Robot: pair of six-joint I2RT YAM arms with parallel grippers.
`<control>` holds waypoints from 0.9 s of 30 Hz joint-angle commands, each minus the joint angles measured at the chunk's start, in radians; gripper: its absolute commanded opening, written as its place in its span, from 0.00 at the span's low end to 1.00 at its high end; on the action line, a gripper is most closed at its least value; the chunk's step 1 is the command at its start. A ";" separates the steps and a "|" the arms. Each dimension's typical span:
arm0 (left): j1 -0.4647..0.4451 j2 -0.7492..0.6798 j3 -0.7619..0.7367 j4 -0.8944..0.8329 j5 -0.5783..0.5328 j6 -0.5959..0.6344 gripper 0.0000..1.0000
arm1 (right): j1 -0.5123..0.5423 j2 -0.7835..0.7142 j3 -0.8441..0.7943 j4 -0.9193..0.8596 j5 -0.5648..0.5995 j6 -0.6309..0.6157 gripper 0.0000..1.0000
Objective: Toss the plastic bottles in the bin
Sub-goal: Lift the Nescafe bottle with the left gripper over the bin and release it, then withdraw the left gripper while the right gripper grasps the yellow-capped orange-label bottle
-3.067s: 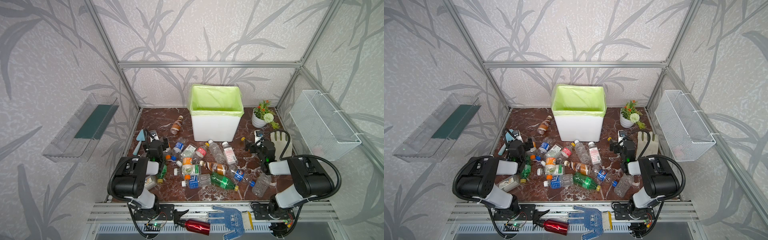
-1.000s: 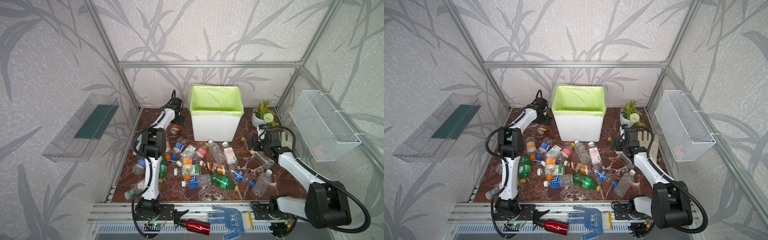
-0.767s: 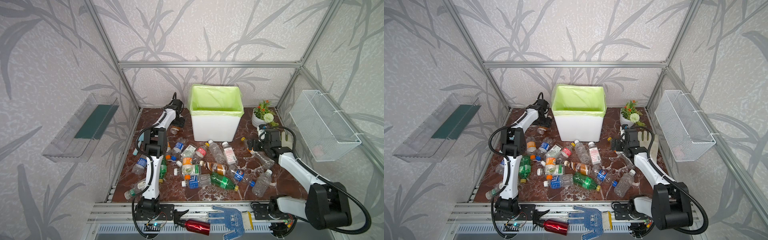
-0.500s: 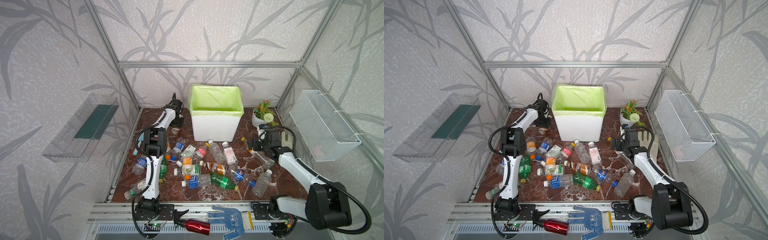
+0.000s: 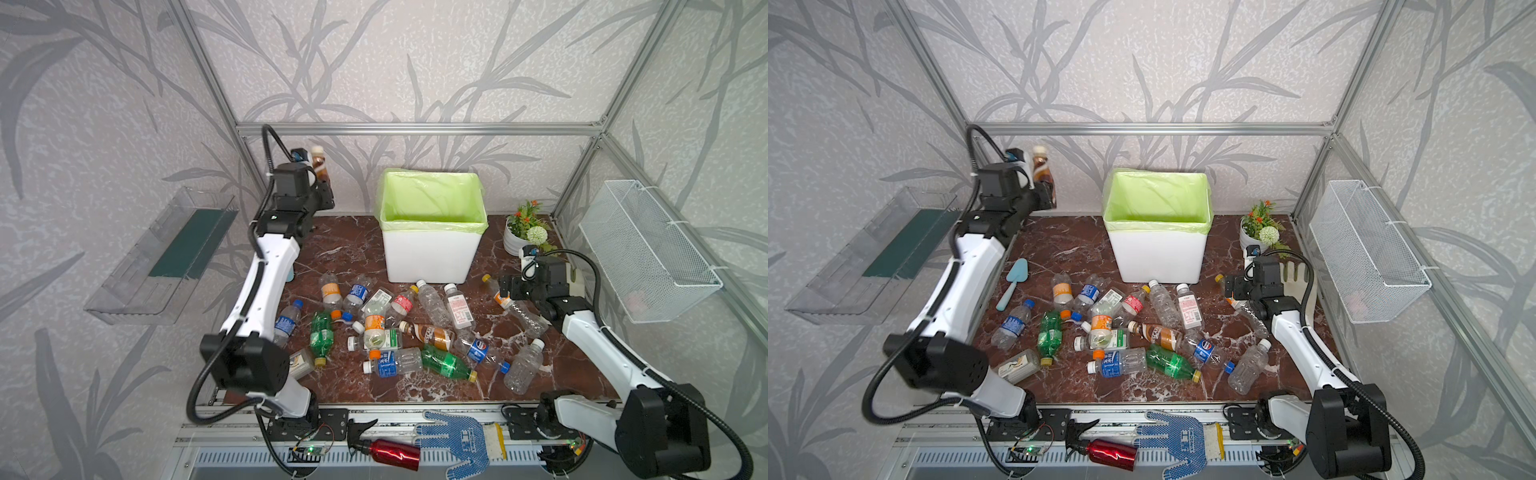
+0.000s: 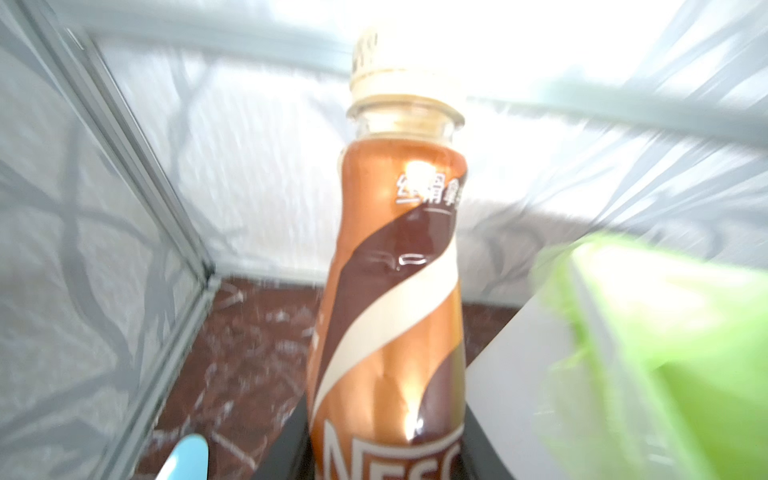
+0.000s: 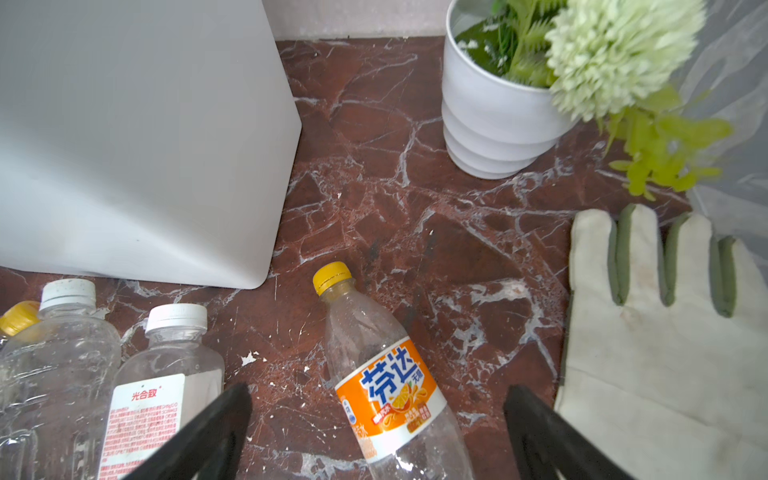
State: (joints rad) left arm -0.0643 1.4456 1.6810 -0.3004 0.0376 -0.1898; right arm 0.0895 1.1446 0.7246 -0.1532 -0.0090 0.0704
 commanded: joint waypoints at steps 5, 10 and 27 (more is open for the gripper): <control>-0.120 -0.016 0.004 0.220 0.117 -0.033 0.24 | -0.004 -0.076 -0.017 0.026 0.013 -0.005 0.97; -0.327 0.299 0.362 -0.218 0.159 0.055 0.22 | -0.004 0.012 0.040 -0.081 0.008 0.020 0.95; -0.395 -0.314 -0.246 0.207 -0.041 -0.084 0.99 | -0.003 0.055 0.078 -0.108 -0.024 0.018 0.95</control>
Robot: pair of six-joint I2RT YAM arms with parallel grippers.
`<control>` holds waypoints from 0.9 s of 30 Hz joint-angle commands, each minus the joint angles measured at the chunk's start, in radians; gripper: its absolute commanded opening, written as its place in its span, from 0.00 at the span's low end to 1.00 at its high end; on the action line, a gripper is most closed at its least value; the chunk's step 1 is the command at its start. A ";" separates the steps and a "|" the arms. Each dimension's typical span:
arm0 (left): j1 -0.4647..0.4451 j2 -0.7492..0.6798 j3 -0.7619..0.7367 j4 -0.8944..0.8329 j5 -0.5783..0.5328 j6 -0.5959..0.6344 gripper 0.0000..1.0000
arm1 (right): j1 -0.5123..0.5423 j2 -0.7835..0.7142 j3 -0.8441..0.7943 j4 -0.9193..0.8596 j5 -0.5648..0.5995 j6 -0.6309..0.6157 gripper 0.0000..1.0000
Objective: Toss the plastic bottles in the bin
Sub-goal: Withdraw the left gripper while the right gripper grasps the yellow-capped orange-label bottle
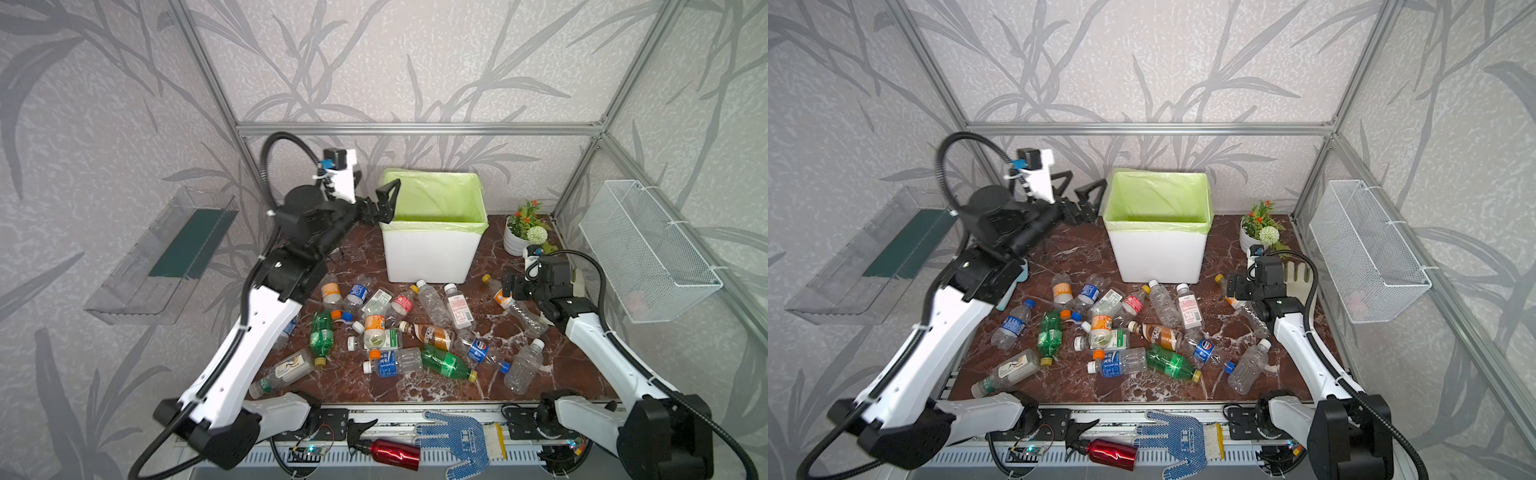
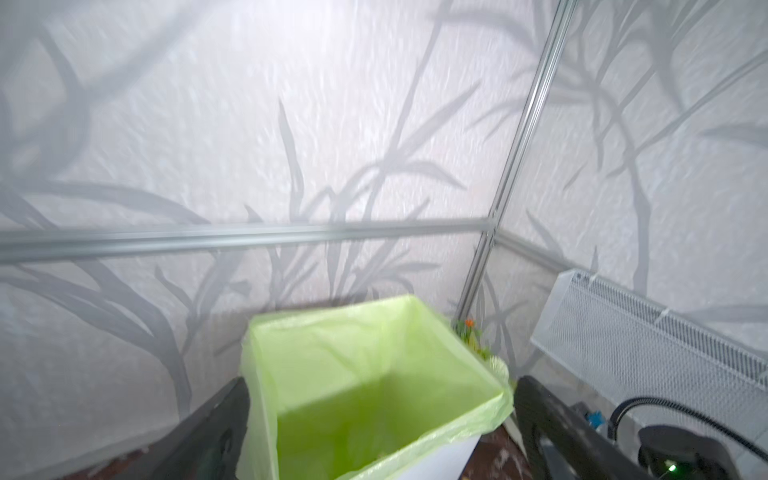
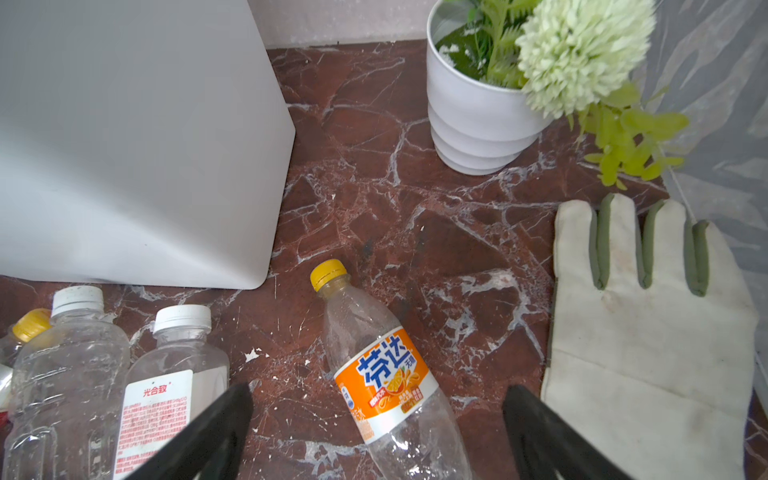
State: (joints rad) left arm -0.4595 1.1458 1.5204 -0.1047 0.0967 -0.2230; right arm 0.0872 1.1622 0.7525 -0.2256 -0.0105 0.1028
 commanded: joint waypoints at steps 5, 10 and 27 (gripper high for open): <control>0.000 -0.171 -0.277 -0.057 -0.217 -0.112 0.99 | -0.001 0.136 0.123 -0.109 -0.045 -0.049 0.93; -0.001 -0.310 -0.401 -0.193 -0.359 -0.140 0.99 | 0.016 0.205 0.151 -0.162 0.010 -0.072 0.89; 0.226 -0.322 -0.640 -0.343 -0.197 -0.199 0.99 | 0.114 0.531 0.371 -0.510 0.318 -0.231 0.85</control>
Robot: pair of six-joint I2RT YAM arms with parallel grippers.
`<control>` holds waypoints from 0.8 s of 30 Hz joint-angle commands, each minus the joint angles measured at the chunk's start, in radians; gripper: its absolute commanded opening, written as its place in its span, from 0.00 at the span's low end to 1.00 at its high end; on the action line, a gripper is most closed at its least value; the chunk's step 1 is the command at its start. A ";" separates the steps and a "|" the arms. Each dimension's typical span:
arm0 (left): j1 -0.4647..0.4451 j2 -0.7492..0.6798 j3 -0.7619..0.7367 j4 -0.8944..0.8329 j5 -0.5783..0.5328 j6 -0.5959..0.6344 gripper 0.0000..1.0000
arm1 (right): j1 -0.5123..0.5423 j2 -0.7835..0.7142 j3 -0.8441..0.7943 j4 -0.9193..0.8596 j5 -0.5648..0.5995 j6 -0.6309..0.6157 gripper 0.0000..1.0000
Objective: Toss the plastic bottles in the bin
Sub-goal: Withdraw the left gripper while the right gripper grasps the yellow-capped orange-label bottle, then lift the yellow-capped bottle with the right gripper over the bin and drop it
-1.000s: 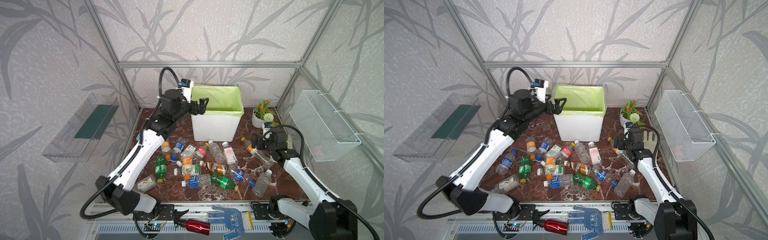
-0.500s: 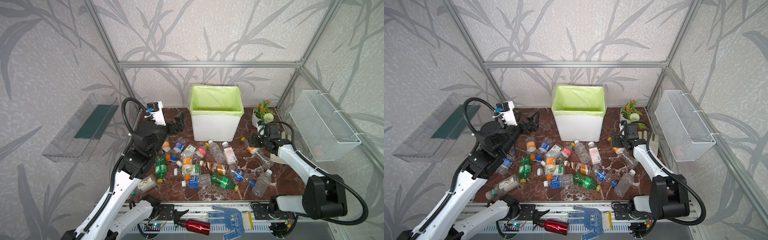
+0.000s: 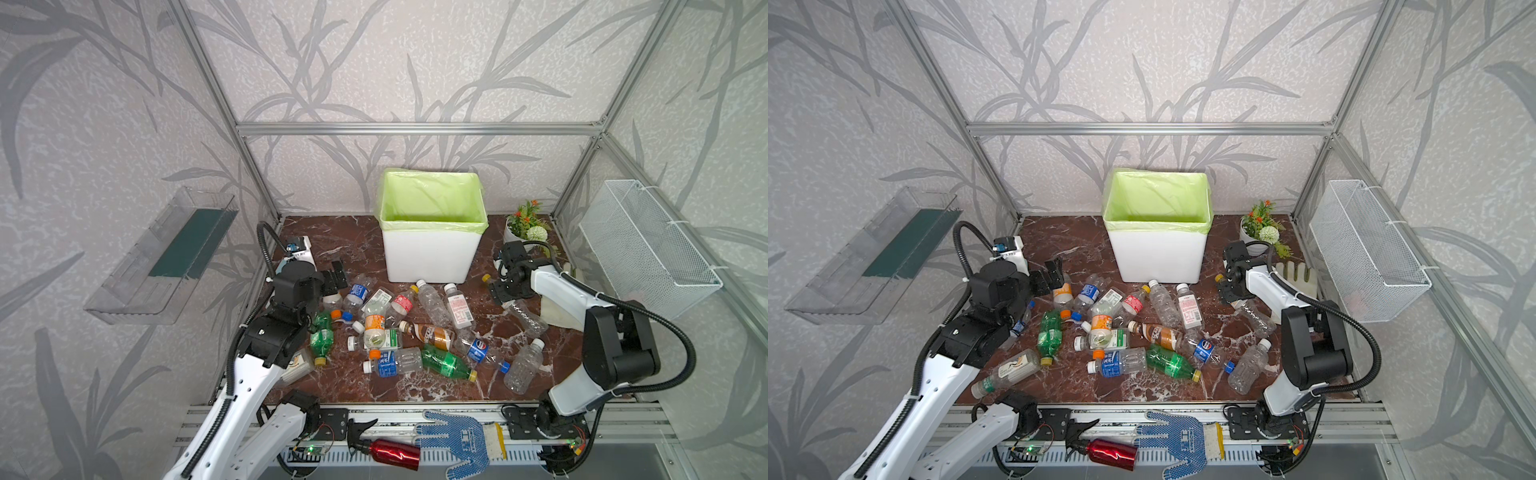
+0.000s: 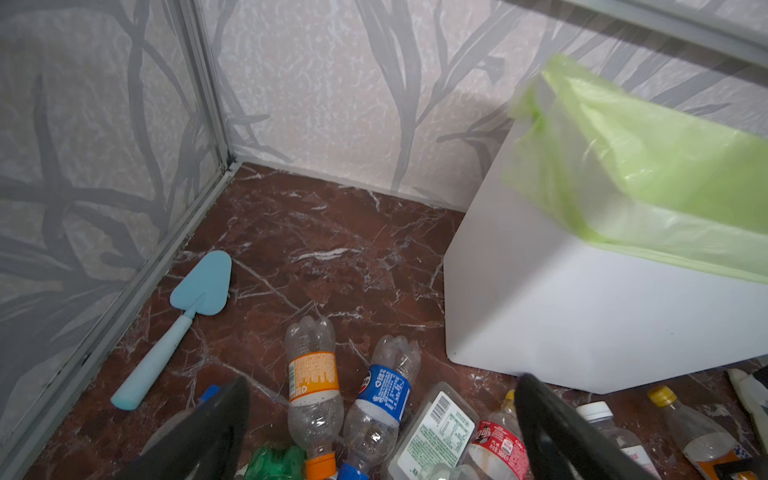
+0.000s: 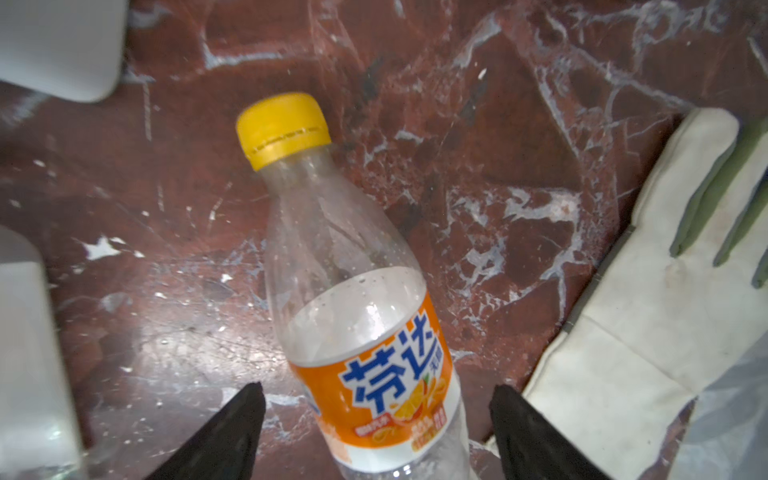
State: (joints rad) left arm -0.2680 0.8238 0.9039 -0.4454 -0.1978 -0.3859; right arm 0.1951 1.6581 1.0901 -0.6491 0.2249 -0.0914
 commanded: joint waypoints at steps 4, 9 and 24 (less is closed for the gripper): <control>0.044 0.014 -0.037 0.005 0.106 -0.017 0.99 | 0.021 0.115 0.075 -0.113 0.100 -0.052 0.81; 0.055 0.026 -0.052 0.009 0.119 -0.005 0.99 | 0.026 0.180 0.108 -0.132 0.074 -0.053 0.74; 0.070 0.071 -0.098 0.016 0.104 -0.041 0.99 | 0.027 -0.131 0.302 -0.212 0.015 -0.017 0.45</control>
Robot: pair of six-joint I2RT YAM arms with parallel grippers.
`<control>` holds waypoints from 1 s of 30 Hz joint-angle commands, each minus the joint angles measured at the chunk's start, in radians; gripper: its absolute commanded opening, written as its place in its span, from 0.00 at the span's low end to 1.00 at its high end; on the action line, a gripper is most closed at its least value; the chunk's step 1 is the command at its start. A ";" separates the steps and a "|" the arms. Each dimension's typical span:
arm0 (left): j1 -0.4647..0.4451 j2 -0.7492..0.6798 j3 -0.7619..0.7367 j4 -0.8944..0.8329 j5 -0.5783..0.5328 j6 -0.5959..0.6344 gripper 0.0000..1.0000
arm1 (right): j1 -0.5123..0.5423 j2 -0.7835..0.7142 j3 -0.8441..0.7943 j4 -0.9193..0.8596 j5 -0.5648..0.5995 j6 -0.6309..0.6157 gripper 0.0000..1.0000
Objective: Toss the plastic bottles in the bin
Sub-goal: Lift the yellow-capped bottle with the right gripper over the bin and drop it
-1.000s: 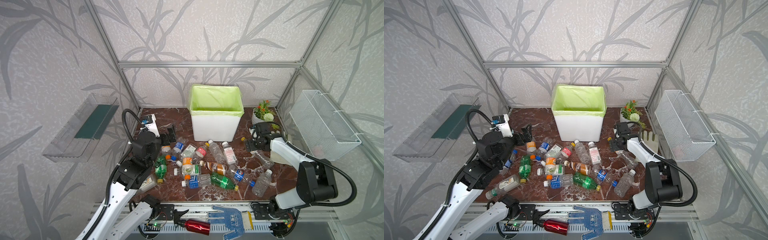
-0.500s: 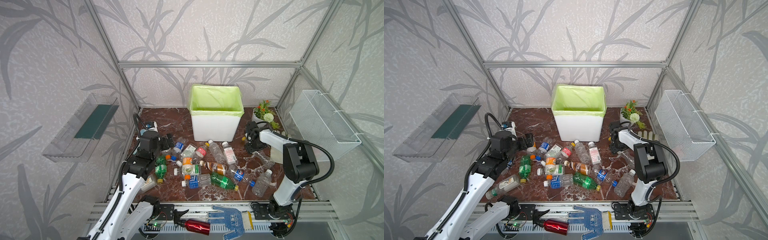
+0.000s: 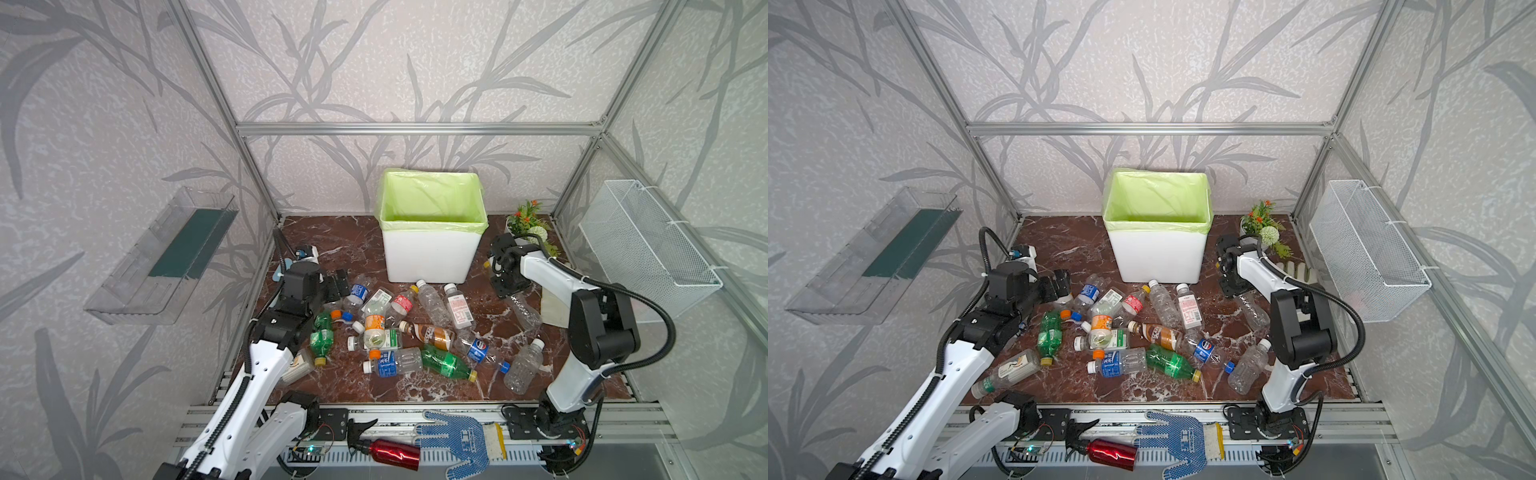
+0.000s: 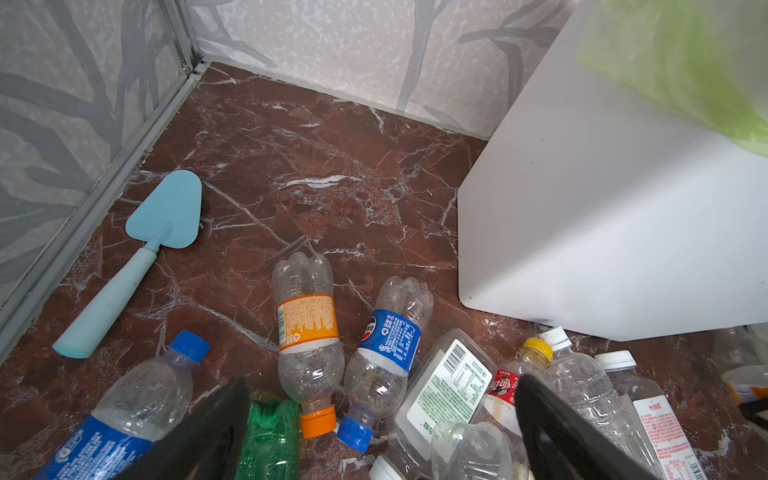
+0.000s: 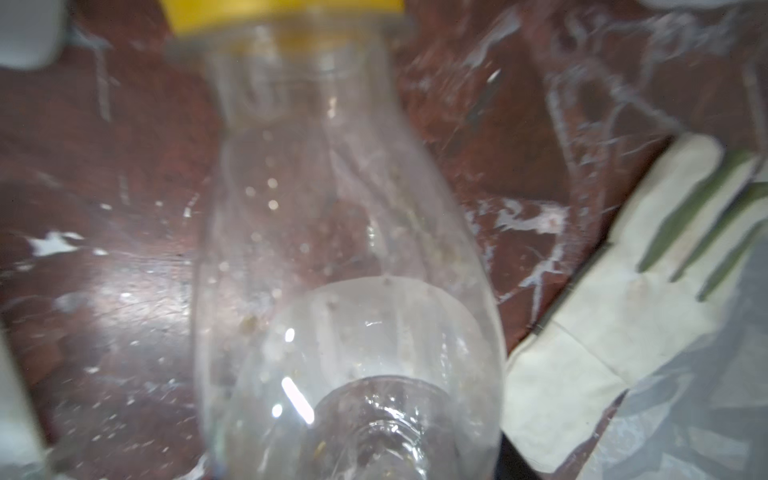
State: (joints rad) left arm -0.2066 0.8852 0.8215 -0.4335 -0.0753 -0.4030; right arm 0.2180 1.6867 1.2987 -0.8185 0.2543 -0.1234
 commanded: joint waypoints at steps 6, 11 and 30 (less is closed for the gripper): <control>0.025 0.078 -0.020 0.005 -0.036 -0.045 0.99 | 0.002 -0.506 0.231 0.118 -0.075 0.032 0.45; 0.036 0.131 -0.014 -0.005 -0.034 -0.052 0.99 | 0.003 -0.650 0.351 0.288 -0.125 0.142 0.46; 0.036 0.134 0.006 -0.081 -0.030 -0.081 0.99 | 0.293 -0.139 0.713 0.329 -0.213 0.116 0.99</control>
State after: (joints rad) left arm -0.1745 1.0225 0.8028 -0.4652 -0.0849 -0.4717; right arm 0.5301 1.7172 1.9495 -0.5236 -0.0547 0.0513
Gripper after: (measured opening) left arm 0.992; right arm 0.989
